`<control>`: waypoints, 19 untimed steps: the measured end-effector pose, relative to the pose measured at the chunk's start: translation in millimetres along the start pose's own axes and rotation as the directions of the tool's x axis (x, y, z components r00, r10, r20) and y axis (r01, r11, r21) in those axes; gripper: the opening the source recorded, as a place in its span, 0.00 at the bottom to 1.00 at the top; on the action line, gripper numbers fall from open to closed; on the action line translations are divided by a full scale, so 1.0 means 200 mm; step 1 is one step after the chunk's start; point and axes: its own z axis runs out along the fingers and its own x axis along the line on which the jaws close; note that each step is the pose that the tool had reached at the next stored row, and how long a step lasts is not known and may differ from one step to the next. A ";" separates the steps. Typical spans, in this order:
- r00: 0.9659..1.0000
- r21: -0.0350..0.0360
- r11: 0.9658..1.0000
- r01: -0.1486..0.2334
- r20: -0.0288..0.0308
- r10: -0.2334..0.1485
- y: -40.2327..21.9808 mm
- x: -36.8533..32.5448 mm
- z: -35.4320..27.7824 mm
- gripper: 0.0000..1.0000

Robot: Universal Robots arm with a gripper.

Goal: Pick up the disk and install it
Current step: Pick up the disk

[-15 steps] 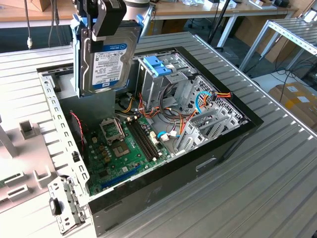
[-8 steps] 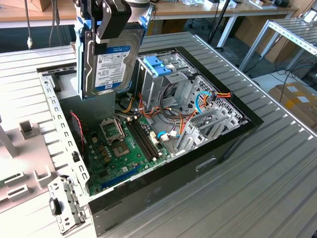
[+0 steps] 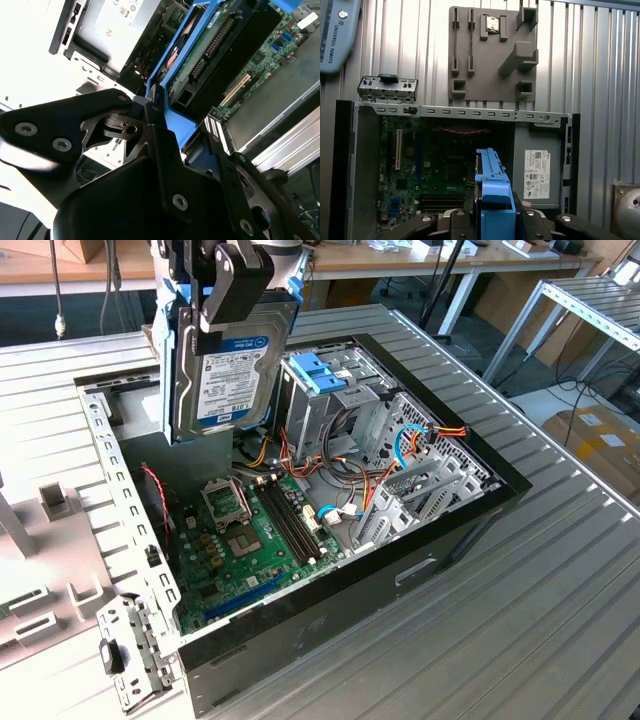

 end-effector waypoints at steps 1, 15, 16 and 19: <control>1.000 0.000 1.000 0.000 0.000 0.000 -0.001 0.003 0.000 0.37; 1.000 0.000 1.000 0.000 0.000 0.000 -0.042 0.072 0.000 0.37; 1.000 0.000 1.000 0.000 0.000 0.000 -0.043 0.075 0.000 0.37; 1.000 0.000 1.000 0.000 0.000 0.000 -0.051 0.087 0.000 0.37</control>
